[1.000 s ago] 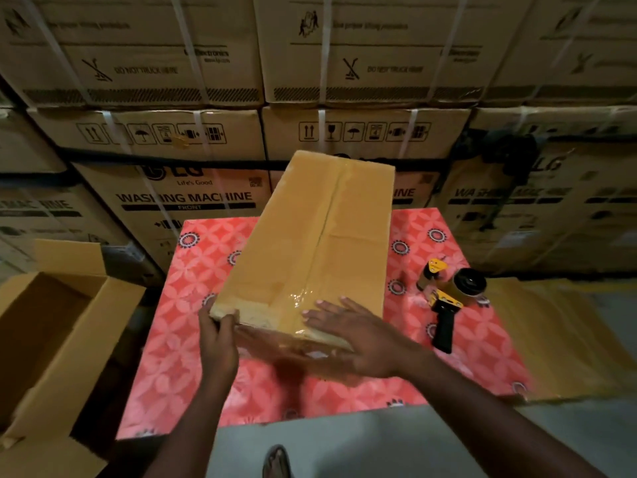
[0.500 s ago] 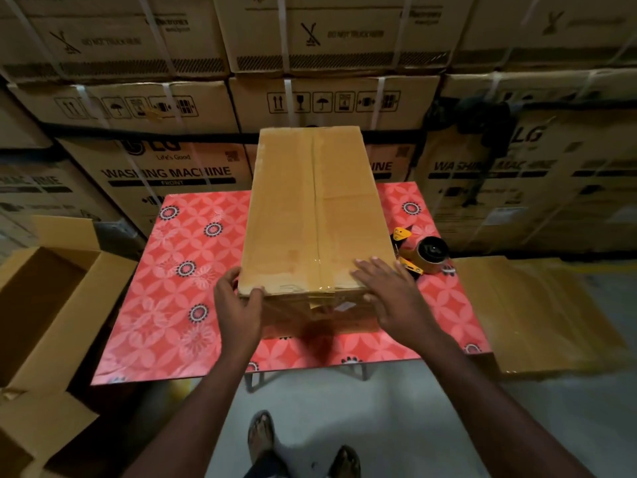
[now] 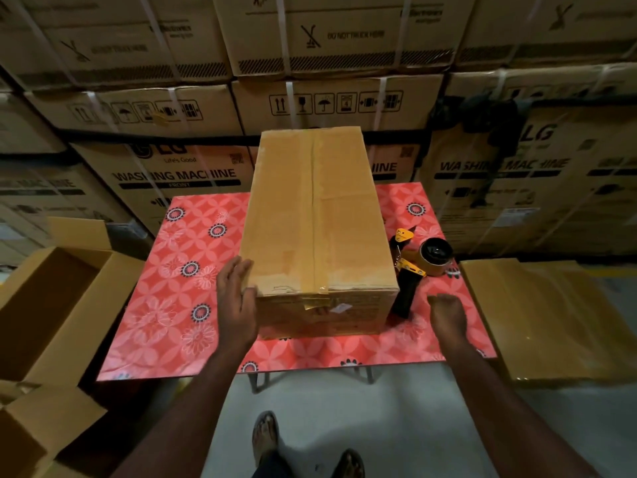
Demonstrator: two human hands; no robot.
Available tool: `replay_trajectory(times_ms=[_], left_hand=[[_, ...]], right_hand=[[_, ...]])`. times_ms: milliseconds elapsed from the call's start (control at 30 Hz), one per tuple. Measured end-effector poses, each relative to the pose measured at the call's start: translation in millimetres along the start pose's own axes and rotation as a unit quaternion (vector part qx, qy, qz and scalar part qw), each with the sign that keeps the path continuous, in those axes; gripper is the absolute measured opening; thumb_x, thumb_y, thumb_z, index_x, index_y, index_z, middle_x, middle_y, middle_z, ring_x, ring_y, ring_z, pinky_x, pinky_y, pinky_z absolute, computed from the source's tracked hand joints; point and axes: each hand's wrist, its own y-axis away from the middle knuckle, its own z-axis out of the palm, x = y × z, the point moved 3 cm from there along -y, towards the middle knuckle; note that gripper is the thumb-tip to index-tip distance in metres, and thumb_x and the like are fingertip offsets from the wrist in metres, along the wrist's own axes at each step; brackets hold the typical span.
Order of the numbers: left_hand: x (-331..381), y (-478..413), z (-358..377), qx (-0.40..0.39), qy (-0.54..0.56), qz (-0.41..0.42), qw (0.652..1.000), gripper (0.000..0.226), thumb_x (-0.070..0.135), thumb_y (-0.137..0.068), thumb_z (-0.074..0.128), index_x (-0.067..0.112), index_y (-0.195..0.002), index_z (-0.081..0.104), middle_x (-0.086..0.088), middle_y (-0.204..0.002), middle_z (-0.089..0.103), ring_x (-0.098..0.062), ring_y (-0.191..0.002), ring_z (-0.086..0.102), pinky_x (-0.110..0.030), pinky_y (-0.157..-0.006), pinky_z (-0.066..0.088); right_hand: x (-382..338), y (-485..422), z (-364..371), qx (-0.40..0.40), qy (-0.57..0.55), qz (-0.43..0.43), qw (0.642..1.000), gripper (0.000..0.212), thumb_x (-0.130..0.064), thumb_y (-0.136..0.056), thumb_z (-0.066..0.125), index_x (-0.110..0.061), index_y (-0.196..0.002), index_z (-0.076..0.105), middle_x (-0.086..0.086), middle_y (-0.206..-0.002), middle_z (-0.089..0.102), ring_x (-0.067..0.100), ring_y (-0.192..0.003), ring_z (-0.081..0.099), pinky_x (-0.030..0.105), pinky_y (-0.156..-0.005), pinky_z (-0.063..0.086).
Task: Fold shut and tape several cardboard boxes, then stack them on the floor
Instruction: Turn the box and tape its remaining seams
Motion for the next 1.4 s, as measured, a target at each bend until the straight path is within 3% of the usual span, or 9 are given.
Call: replay_trajectory(times_ms=[233, 400, 500, 600, 700, 900, 1067, 1200, 1400], left_hand=[[1, -2, -1, -0.024, -0.014, 0.004, 1.0, 0.048, 0.034, -0.096, 0.05, 0.017, -0.141, 0.055, 0.0, -0.151, 0.037, -0.013, -0.141, 0.036, -0.004, -0.096, 0.038], [-9, -8, -10, -0.068, -0.034, -0.007, 0.997, 0.05, 0.036, -0.098, 0.053, 0.024, -0.146, 0.05, 0.009, -0.155, 0.031, -0.003, -0.143, 0.031, -0.04, -0.111, 0.043], [-11, -7, -14, -0.108, -0.021, -0.026, 0.994, 0.051, 0.035, -0.1, 0.054, 0.03, -0.15, 0.046, 0.015, -0.158, 0.027, 0.008, -0.142, 0.026, -0.034, -0.109, 0.043], [-7, -8, -16, -0.114, -0.021, -0.032, 0.993, 0.051, 0.035, -0.101, 0.056, 0.029, -0.15, 0.045, 0.015, -0.158, 0.026, 0.016, -0.139, 0.024, -0.019, -0.104, 0.04], [-4, -8, -17, -0.108, -0.027, -0.035, 0.993, 0.048, 0.025, -0.102, 0.059, 0.027, -0.149, 0.048, 0.013, -0.158, 0.029, 0.021, -0.135, 0.025, -0.002, -0.094, 0.034], [-2, -10, -23, -0.057, -0.04, -0.009, 0.998, 0.046, 0.033, -0.092, 0.074, 0.026, -0.136, 0.063, 0.014, -0.149, 0.047, 0.002, -0.136, 0.041, -0.021, -0.105, 0.037], [21, -11, -31, -0.018, -0.167, 0.068, 0.984, 0.021, 0.037, -0.085, 0.074, 0.026, -0.103, 0.078, 0.009, -0.126, 0.069, -0.011, -0.115, 0.061, -0.035, -0.099, 0.046], [44, -6, -22, -0.057, 0.068, -0.081, 0.993, 0.012, 0.012, -0.095, 0.067, 0.016, -0.1, 0.077, 0.007, -0.095, 0.078, -0.007, -0.091, 0.072, -0.032, -0.08, 0.056], [47, -4, -31, -0.222, 0.5, -0.465, 0.696, 0.04, 0.031, -0.109, 0.031, 0.006, -0.109, 0.063, -0.02, -0.124, 0.069, -0.028, -0.104, 0.072, -0.031, -0.084, 0.059]], right_hand=[[27, -32, 27, -0.204, -0.197, 0.182, 0.942, 0.028, -0.026, -0.103, 0.057, -0.006, -0.123, 0.055, 0.013, -0.109, 0.063, 0.033, -0.104, 0.062, 0.046, -0.095, 0.05], [24, -65, 53, -0.267, -0.233, 0.197, 0.914, 0.045, -0.033, -0.086, 0.073, -0.004, -0.118, 0.063, 0.009, -0.08, 0.071, 0.025, -0.074, 0.071, 0.041, -0.073, 0.062], [19, -74, 63, -0.241, -0.231, 0.198, 0.922, 0.042, -0.036, -0.103, 0.054, -0.008, -0.133, 0.062, 0.014, -0.113, 0.072, 0.026, -0.089, 0.07, 0.041, -0.08, 0.059], [-2, -70, 65, -0.175, -0.212, 0.188, 0.943, 0.023, -0.034, -0.101, 0.059, -0.014, -0.108, 0.07, 0.003, -0.08, 0.077, 0.018, -0.063, 0.073, 0.033, -0.059, 0.06], [-21, -71, 57, -0.126, -0.174, 0.142, 0.966, 0.014, -0.029, -0.094, 0.067, -0.02, -0.085, 0.063, -0.002, -0.055, 0.067, 0.013, -0.043, 0.062, 0.024, -0.039, 0.049], [-115, 0, 10, -0.028, -0.025, -0.165, 0.986, 0.028, -0.029, -0.091, 0.073, -0.009, -0.109, 0.069, 0.01, -0.091, 0.066, 0.021, -0.085, 0.061, 0.032, -0.073, 0.042], [-188, 55, 12, -0.148, -0.007, -0.25, 0.957, 0.028, 0.0, -0.082, 0.078, -0.025, -0.084, 0.065, -0.012, -0.063, 0.068, -0.01, -0.057, 0.061, 0.025, -0.066, 0.051], [-197, 108, 50, -0.201, 0.03, -0.31, 0.929, 0.036, 0.005, -0.078, 0.08, -0.028, -0.086, 0.069, -0.014, -0.07, 0.072, -0.01, -0.062, 0.064, 0.019, -0.066, 0.053], [-188, 159, 100, -0.246, 0.098, -0.371, 0.89, 0.009, -0.028, -0.064, 0.078, -0.029, -0.073, 0.075, -0.012, -0.065, 0.072, -0.001, -0.059, 0.065, 0.031, -0.052, 0.052]])
